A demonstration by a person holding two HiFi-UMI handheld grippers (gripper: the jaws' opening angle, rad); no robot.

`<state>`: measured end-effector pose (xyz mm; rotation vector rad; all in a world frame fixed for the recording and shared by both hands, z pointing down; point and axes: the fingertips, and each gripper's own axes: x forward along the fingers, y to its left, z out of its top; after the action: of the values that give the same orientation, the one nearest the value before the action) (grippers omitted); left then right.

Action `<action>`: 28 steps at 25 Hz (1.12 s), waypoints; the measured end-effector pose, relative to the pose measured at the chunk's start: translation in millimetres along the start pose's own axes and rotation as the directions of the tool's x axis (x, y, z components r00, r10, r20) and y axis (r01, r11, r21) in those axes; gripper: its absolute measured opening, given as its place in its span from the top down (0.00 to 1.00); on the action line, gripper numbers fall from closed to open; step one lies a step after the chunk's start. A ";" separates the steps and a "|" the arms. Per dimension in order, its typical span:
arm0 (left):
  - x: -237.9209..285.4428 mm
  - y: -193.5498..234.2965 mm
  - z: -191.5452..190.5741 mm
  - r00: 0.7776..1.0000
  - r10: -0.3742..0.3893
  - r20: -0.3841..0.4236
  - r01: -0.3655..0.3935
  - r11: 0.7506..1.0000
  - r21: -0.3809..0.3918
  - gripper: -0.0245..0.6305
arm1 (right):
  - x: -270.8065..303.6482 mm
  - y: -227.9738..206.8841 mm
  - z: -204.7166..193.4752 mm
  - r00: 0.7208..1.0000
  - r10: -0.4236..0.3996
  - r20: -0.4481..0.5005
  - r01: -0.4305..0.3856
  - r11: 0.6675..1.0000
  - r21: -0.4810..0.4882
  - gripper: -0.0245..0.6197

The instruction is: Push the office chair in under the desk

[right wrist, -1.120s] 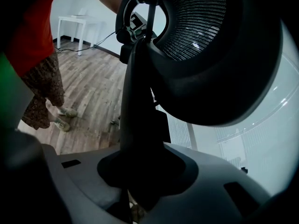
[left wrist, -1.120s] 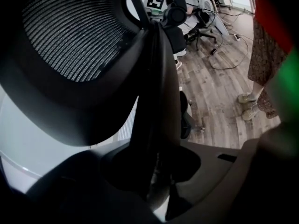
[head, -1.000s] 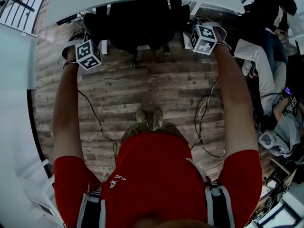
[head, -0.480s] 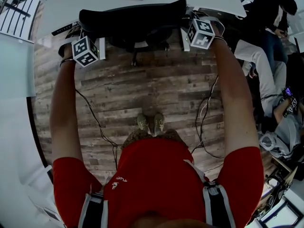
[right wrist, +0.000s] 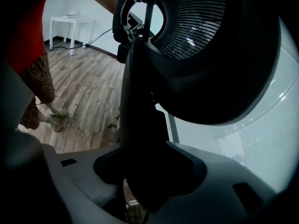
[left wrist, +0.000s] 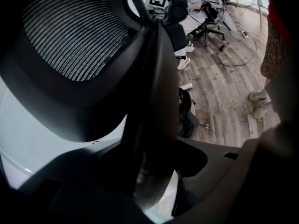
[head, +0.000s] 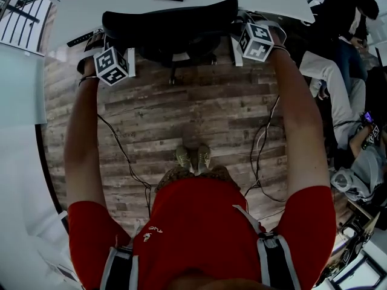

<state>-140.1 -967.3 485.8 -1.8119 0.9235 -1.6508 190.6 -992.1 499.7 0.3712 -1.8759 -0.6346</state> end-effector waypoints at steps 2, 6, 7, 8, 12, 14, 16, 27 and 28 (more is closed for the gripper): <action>-2.9 -1.2 -1.4 1.000 0.008 -0.001 -0.008 1.000 0.008 0.57 | 0.3 3.4 -2.7 1.000 0.010 -0.016 -0.010 1.000 0.000 0.60; -13.6 5.8 -1.7 0.999 0.043 0.022 -0.043 0.999 -0.014 0.55 | -7.7 -2.6 -3.0 1.000 -0.018 -0.016 0.018 1.000 0.023 0.56; -17.0 7.8 -2.4 0.998 0.054 0.032 -0.053 0.998 -0.023 0.55 | -11.2 -4.0 -3.3 1.000 -0.024 -0.016 0.025 0.999 0.030 0.56; -20.6 9.3 -3.7 0.997 0.063 0.042 -0.062 0.998 -0.033 0.55 | -15.4 -4.7 -3.8 0.999 -0.027 -0.016 0.028 0.999 0.037 0.56; -42.7 12.7 -11.3 0.993 0.097 0.073 -0.091 0.992 -0.089 0.53 | -39.3 -3.8 -7.5 0.999 -0.042 -0.018 0.043 0.997 0.061 0.56; -55.6 12.6 -16.2 0.989 0.120 0.085 -0.107 0.984 -0.144 0.53 | -53.5 -2.5 -9.1 0.998 -0.059 -0.005 0.059 0.994 0.090 0.56; -70.0 12.5 -18.5 0.983 0.150 0.109 -0.122 0.965 -0.231 0.53 | -68.8 -2.5 -7.2 0.996 -0.090 0.027 0.085 0.986 0.141 0.56; -164.8 12.0 23.6 0.855 0.415 0.312 -0.011 0.615 -0.788 0.59 | -147.0 -0.9 61.0 0.848 -0.393 0.355 0.150 0.822 0.549 0.71; -173.6 12.4 31.3 0.837 0.438 0.329 0.012 0.587 -0.810 0.62 | -152.9 1.9 69.1 0.828 -0.415 0.376 0.149 0.811 0.566 0.73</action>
<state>-115.4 -843.7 361.7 -2.3666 1.7047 -0.4944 185.0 -892.1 365.1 0.9444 -2.5090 -0.4323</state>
